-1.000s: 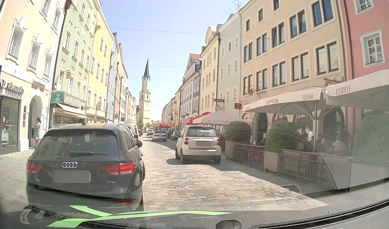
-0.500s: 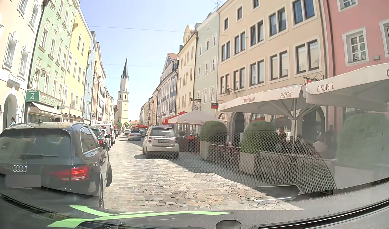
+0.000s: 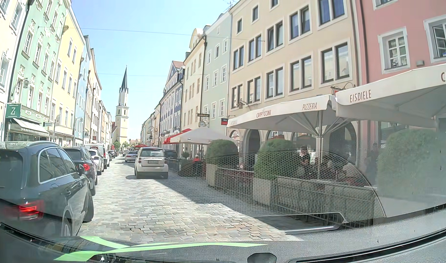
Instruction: Follow the waypoints while adhering to traffic rules and regulations
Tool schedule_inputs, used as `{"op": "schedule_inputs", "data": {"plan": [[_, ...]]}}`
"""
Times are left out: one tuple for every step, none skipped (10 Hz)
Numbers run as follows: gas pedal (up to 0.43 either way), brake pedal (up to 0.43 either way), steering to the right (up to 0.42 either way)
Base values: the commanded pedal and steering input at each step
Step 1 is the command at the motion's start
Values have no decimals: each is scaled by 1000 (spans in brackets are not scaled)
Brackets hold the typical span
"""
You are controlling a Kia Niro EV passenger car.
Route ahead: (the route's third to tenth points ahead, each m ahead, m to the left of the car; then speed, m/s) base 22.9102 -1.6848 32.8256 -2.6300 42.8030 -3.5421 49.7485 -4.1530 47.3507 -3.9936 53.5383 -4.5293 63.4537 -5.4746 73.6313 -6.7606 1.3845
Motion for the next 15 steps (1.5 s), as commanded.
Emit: {"op": "schedule_inputs", "data": {"plan": [[118, 0, 220], [130, 0, 154], [130, 0, 95], [138, 0, 34], [138, 0, -31], [138, 0, -80], [150, 0, -123], [150, 0, -154], [157, 0, -184], [157, 0, -217], [157, 0, -252], [157, 0, -274], [157, 0, -294], [150, 0, -313], [150, 0, -316]]}}
